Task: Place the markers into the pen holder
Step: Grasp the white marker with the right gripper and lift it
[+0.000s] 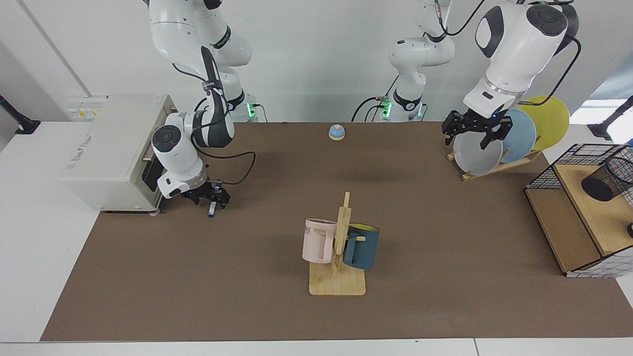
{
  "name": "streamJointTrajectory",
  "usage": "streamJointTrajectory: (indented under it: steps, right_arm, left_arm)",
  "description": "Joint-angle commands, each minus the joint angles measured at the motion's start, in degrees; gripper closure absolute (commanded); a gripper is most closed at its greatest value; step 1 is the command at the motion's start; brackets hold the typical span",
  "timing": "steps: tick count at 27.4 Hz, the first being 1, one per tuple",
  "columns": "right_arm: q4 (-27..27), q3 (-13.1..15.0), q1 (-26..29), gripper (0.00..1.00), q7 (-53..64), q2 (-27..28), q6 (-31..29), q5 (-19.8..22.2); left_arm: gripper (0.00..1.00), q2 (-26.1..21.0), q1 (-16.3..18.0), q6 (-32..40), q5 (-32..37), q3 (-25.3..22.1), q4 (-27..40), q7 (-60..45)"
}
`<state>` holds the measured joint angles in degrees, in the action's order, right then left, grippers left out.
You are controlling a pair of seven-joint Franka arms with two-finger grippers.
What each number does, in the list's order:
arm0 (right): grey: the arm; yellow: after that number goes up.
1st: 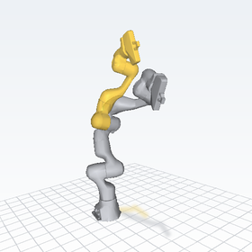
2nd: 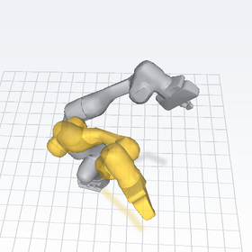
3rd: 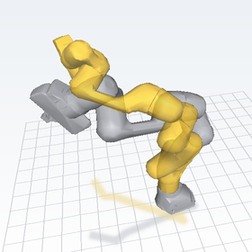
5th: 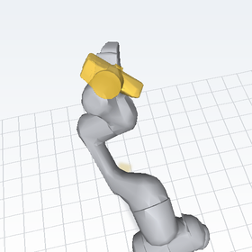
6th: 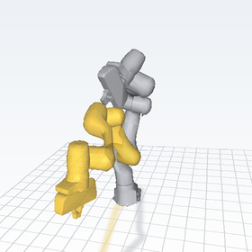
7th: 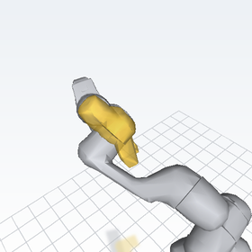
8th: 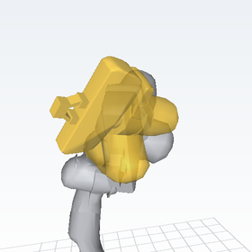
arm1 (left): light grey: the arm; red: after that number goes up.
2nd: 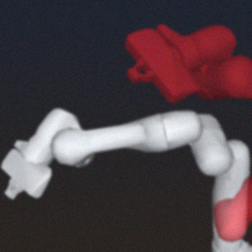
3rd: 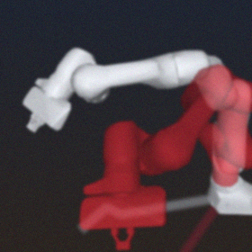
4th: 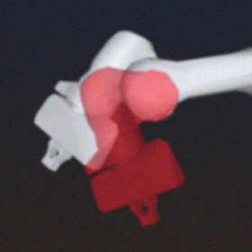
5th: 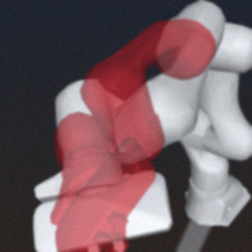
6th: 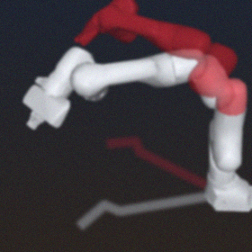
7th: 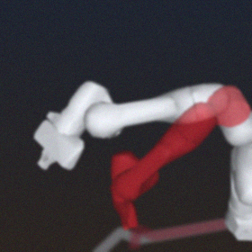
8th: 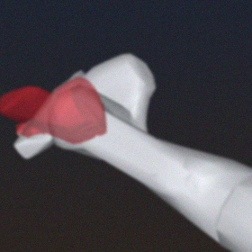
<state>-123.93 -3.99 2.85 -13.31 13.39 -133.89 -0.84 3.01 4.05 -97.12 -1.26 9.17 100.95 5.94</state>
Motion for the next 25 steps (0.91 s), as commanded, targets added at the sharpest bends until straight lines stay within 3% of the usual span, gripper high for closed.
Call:
streamJointTrajectory:
  steps: [1, 3, 6, 8, 18, 22, 25]
  right_arm:
    - [-1.05, -0.40, 0.67, 0.51, -1.46, -0.47, -1.11, 0.75]
    - [-1.05, -0.49, 0.84, 0.69, -1.10, -0.47, -1.02, 0.75]
    - [-0.79, -0.49, 1.02, 0.77, -1.01, -0.39, -1.02, 0.75]
    - [-0.78, -0.49, 1.28, 0.98, -0.75, -0.39, -0.85, 0.75]
    - [0.27, -0.58, 1.28, 1.00, -6.27, -1.09, 1.26, -0.47]
    - [4.74, -0.75, 0.76, 1.00, -16.02, -1.53, 8.89, -0.91]
    - [8.78, -1.02, -0.38, 1.00, -23.67, -3.10, 15.58, -5.20]
  left_arm:
    - [0.00, -0.28, -0.19, 0.53, 0.29, -0.03, -0.76, 0.57]
    - [0.00, -0.28, -0.10, 0.53, 0.29, -0.03, -0.67, 0.66]
    - [0.00, -0.28, -0.18, 0.53, 0.29, -0.03, -0.67, 0.66]
    - [0.00, -0.28, -0.27, 0.53, 0.29, -0.03, -0.67, 0.66]
    - [0.00, 0.24, -1.24, 1.06, -1.37, 0.76, 0.03, 1.18]
    - [0.00, 0.16, -1.59, 0.79, -1.55, 0.85, 0.04, 3.02]
    - [0.00, -0.19, -2.73, -0.17, -1.64, 0.85, 0.04, 10.29]
